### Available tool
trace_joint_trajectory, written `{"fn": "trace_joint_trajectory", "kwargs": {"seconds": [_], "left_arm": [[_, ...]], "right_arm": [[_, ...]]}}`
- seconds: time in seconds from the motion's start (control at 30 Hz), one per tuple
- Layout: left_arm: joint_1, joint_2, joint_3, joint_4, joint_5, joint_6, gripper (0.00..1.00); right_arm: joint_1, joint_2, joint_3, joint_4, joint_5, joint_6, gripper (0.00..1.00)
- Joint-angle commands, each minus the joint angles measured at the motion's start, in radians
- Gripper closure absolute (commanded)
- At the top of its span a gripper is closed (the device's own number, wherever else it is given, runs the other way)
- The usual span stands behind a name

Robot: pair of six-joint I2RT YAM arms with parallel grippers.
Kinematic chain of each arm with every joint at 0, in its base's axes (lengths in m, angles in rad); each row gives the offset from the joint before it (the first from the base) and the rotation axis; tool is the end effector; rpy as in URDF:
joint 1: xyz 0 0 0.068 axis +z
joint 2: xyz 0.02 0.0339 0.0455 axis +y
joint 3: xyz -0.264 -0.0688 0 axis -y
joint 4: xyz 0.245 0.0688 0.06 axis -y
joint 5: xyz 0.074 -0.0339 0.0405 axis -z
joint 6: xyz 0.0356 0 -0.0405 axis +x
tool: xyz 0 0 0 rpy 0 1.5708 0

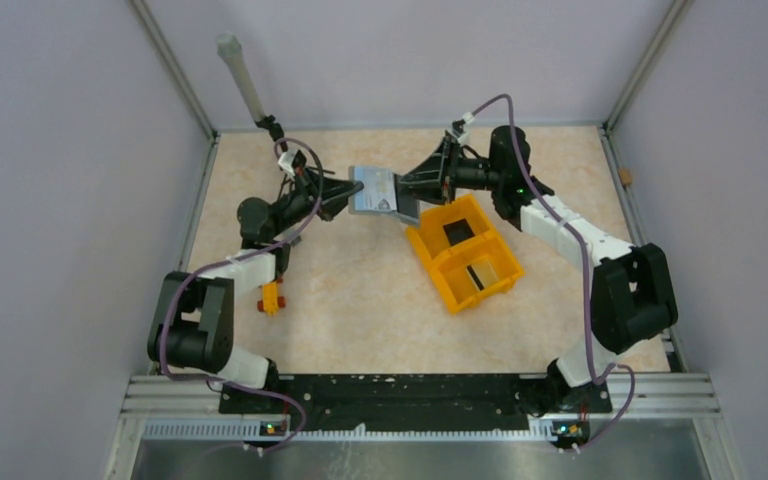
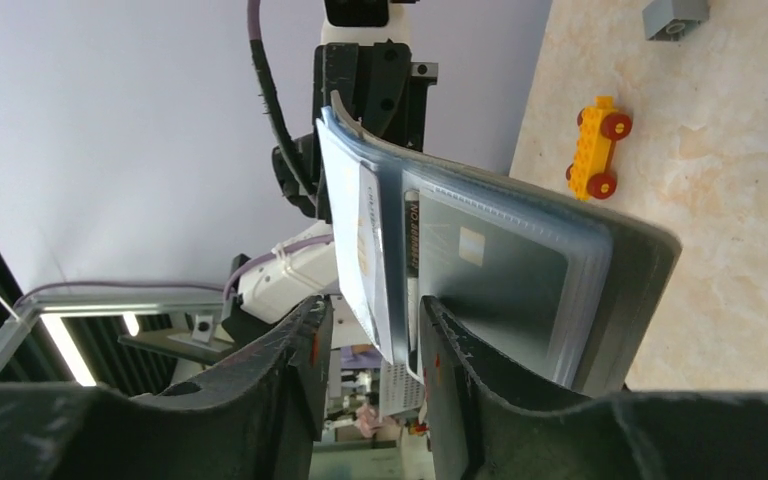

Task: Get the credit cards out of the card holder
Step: Remove the credit card from the card holder.

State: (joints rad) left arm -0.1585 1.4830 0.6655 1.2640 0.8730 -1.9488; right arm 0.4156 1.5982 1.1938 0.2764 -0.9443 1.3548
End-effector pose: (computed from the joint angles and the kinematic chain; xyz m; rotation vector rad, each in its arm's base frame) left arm 0.2876 -0.0736 0.2806 -0.4321 1.6395 -2.1944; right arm 0.3270 0.1758 0.3241 0.1023 2.1545 1.9757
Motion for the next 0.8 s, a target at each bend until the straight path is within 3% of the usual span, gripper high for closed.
{"fn": "trace_joint_trajectory", "kwargs": {"seconds": [0.0,0.5,0.6,0.77], "left_arm": [[0.004,0.013,0.011,0.161,-0.031,-0.055,1.0],[-0.015,0.031,0.016,0.175,-0.034,-0.058,1.0],[-0.015,0.03,0.015,0.177,-0.034,-0.058,1.0],[-0.016,0.028,0.015,0.173,-0.03,-0.055,1.0]], "right_arm": [[-0.001,-0.018,0.02,0.028,-0.005,-0.01,0.57],[0.071,0.04,0.067,0.168,-0.005,0.098,0.56],[0.071,0.043,0.062,0.213,-0.003,0.13,0.6],[0.071,0.044,0.071,0.224,-0.001,0.139,0.76]]}}
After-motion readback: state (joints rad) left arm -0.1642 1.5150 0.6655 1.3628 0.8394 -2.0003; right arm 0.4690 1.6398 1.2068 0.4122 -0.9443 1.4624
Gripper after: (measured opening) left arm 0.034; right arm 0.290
